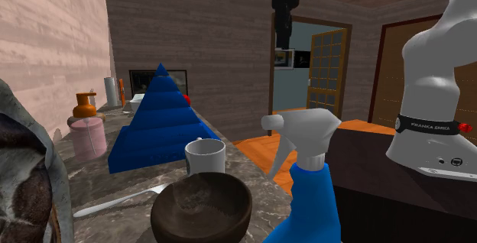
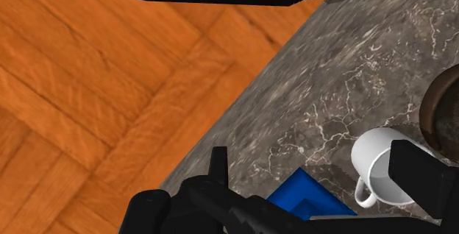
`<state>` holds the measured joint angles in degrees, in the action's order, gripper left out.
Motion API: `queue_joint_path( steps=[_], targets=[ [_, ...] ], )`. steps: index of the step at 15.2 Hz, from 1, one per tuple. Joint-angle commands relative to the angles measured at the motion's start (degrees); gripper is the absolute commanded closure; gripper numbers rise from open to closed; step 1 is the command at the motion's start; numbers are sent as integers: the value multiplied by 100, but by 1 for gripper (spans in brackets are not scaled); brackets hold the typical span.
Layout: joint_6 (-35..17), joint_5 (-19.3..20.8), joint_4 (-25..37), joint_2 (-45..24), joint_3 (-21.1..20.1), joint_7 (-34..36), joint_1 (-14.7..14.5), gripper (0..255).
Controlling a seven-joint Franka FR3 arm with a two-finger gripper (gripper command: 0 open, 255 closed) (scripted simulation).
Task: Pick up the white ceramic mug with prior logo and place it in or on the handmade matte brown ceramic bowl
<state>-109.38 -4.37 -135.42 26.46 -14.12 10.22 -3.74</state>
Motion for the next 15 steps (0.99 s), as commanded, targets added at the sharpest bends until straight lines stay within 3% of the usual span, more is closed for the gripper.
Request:
queue_joint_path(
  steps=[1, 8, 15],
  targets=[
    [-263, -4, 77, -368, -184, 207, -35, 0],
    [-967, 264, 636, -1785, -738, 974, -124, 0],
    [-1388, 918, 1537, -3365, -1049, 1851, -360, 0]
  ],
)
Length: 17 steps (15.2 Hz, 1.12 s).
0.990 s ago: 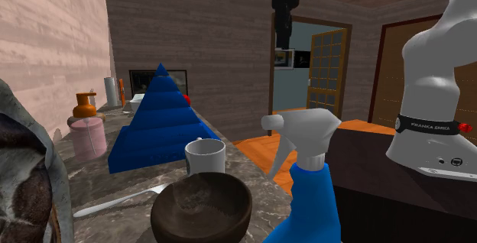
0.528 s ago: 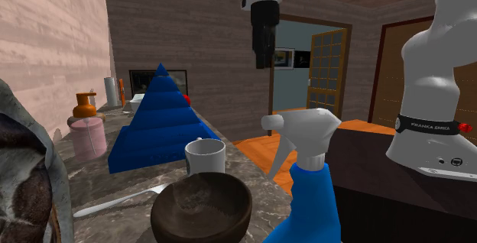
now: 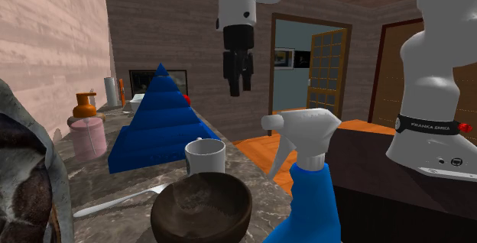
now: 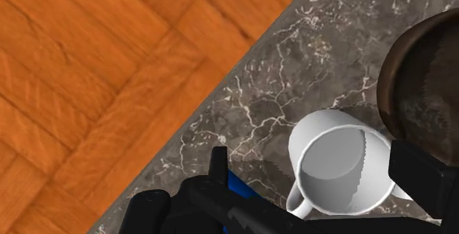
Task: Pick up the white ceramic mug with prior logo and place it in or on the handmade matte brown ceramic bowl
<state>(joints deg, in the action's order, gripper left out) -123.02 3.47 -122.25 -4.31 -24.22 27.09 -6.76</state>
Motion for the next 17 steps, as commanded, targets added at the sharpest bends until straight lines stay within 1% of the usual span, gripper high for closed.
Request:
queue_joint_path(
  steps=[1, 7, 12, 13, 17],
  targets=[
    [-55, 241, 377, -521, -53, 287, -117, 0],
    [-94, 824, 1482, -1907, 12, 894, -598, 0],
    [51, 1157, 2636, -3063, 157, 1203, -1084, 0],
    [68, 1172, 2730, -3148, 173, 1217, -1124, 0],
    [-161, 1243, 2648, -3302, 225, 1259, -1151, 0]
  ],
)
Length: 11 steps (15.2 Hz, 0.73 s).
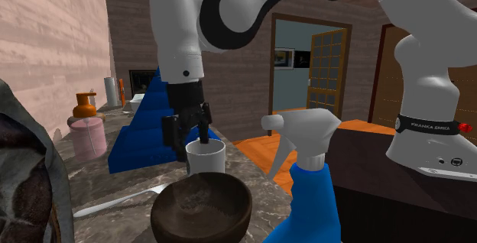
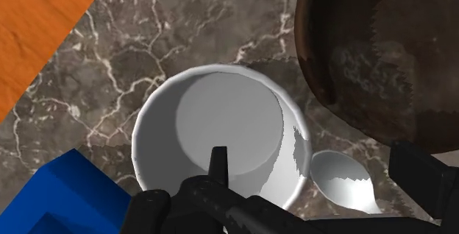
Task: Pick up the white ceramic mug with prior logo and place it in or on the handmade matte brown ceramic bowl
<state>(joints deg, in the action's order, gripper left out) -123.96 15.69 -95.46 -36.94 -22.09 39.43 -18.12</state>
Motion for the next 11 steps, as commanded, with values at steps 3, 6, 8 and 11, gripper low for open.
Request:
queue_joint_path(
  steps=[3, 6, 8, 11],
  targets=[
    [-265, 86, -86, -187, 61, 64, -42, 0],
    [-265, 86, -86, -187, 61, 64, -42, 0],
    [-265, 86, -86, -187, 61, 64, -42, 0],
    [-264, 86, -85, -187, 61, 64, -42, 0]
  ],
)
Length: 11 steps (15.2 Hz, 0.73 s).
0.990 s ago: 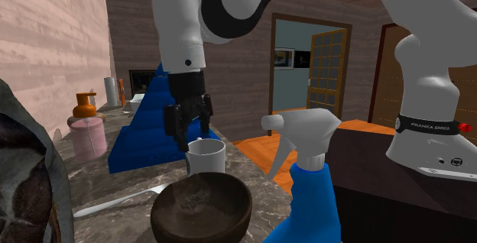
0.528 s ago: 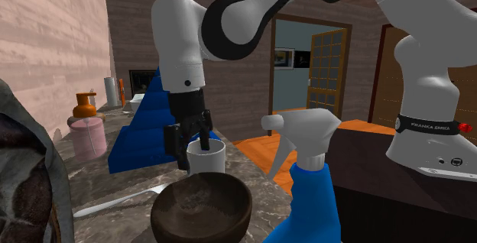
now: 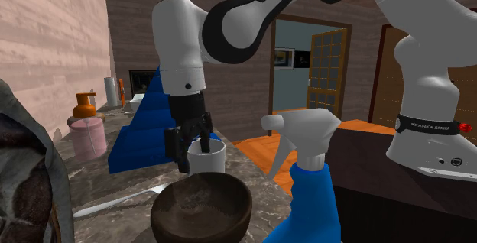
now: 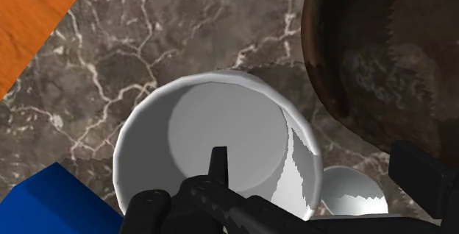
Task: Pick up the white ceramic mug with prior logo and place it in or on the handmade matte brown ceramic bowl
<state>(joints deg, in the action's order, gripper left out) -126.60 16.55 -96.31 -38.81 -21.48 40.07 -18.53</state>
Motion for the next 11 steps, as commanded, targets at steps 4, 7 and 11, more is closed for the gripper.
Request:
queue_joint_path(
  steps=[4, 7, 11],
  targets=[
    [0, 0, 0, 0, 0, 0, 0, 255],
    [-1, 0, 1, -2, 0, 0, 0, 255],
    [48, -19, -1, 51, -16, -10, 11, 255]
  ],
)
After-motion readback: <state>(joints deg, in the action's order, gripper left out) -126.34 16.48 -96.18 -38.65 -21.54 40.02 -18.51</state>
